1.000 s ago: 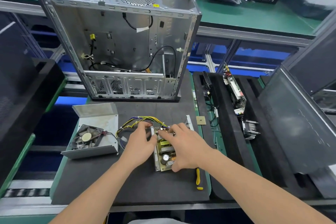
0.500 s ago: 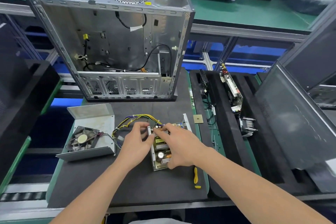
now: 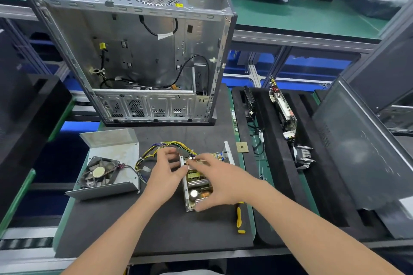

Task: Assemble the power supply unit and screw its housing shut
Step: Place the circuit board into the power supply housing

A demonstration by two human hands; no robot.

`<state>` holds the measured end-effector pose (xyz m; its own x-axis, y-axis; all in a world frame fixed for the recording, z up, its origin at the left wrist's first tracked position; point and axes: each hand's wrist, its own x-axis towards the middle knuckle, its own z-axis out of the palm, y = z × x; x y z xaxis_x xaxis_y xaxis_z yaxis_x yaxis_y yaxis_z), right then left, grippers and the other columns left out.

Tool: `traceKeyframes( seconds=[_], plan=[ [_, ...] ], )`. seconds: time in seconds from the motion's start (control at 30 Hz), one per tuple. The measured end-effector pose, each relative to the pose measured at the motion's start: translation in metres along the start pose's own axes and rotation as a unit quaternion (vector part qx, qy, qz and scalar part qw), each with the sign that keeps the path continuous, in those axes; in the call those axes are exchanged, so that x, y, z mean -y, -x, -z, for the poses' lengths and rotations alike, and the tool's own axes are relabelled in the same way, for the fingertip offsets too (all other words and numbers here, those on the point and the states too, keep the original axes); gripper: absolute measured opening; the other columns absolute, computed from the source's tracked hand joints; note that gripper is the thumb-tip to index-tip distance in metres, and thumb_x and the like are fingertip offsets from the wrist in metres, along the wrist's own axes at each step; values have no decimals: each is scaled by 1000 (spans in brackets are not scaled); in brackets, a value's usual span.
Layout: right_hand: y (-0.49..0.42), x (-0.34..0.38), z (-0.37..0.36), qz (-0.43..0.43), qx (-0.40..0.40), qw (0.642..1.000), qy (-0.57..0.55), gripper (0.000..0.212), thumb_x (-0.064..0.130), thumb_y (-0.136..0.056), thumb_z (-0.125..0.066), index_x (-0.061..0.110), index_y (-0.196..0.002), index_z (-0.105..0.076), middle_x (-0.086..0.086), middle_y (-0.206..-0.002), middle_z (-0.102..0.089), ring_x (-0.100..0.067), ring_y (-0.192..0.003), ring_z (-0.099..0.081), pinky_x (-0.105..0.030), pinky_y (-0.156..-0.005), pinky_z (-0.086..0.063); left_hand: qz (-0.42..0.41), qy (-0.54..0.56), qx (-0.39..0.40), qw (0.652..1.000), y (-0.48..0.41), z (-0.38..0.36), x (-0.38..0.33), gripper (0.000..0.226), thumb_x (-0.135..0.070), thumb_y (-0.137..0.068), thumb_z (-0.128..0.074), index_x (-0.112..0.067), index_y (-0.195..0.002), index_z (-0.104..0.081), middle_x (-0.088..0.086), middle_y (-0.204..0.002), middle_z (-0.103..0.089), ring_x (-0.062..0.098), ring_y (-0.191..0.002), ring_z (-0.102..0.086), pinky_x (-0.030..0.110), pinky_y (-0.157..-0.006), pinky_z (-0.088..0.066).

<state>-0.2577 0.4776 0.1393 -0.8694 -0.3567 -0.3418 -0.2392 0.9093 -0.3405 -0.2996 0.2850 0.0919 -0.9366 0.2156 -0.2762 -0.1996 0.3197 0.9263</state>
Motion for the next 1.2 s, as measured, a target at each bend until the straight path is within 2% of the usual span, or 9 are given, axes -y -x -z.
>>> traceKeyframes(
  seconds=[0.1,0.17,0.33,0.43,0.53,0.73,0.87,1.0,1.2],
  plan=[
    [3,-17,26,-24,-156,976,-148,47,39,-95,-71,26,-140,-65,10,-136,-64,-4,-124,-57,-35,-111,-46,20,33,2,999,-6,0,-3,58,2,-90,-71,-13,-139,-44,2,-141,-54,18,-131,-55,36,-108,-44],
    [2,-33,38,-97,-229,960,-131,32,23,-99,-65,24,-130,-72,8,-127,-69,-8,-120,-60,-36,-111,-46,41,114,-5,993,-9,-1,-5,55,7,-90,-65,-10,-139,-48,5,-144,-54,20,-135,-52,33,-109,-41],
    [-4,-52,38,-195,-135,962,-131,40,26,-100,-66,25,-141,-64,4,-141,-64,-17,-107,-62,-33,-103,-49,106,283,-28,953,-18,-9,-9,26,-11,-104,-55,3,-126,-60,13,-121,-65,30,-121,-60,55,-120,-36],
    [-6,-53,29,-195,-138,958,-158,39,25,-101,-64,26,-140,-64,6,-140,-65,-13,-90,-58,-30,-95,-51,128,311,-41,941,-25,-10,-15,19,-22,-106,-59,-4,-112,-64,16,-115,-69,27,-114,-64,51,-117,-40],
    [-6,-53,27,-199,-150,953,-170,37,25,-102,-62,26,-139,-64,5,-141,-65,-17,-105,-65,-29,-94,-50,152,326,-42,932,-29,-10,-22,20,-27,-103,-63,-10,-112,-70,9,-121,-75,24,-119,-66,50,-113,-45],
    [-6,-56,25,-205,-154,949,-182,35,28,-103,-62,27,-138,-65,2,-139,-64,-15,-91,-63,-29,-85,-52,147,331,-78,929,-23,-12,-25,14,-28,-101,-67,-15,-103,-69,5,-110,-78,23,-115,-71,52,-104,-52],
    [-7,-55,23,-209,-157,947,-188,35,26,-104,-62,25,-139,-64,1,-143,-62,-20,-119,-61,-35,-102,-51,133,331,-69,932,-23,-10,-29,15,-28,-102,-66,-14,-108,-67,0,-113,-79,22,-116,-70,58,-103,-50],
    [-7,-56,23,-204,-160,947,-189,36,28,-103,-63,26,-139,-65,2,-141,-63,-16,-100,-62,-33,-94,-52,117,345,-70,929,-24,-5,-30,13,-18,-98,-70,-7,-105,-70,10,-113,-76,31,-107,-70,63,-92,-57],
    [-5,-57,22,-199,-167,944,-202,36,27,-103,-63,26,-139,-65,5,-140,-65,-17,-110,-64,-32,-99,-50,140,371,-129,909,-18,-13,-24,18,-10,-96,-70,1,-109,-65,18,-95,-64,31,-96,-68,49,-87,-61]
  ],
)
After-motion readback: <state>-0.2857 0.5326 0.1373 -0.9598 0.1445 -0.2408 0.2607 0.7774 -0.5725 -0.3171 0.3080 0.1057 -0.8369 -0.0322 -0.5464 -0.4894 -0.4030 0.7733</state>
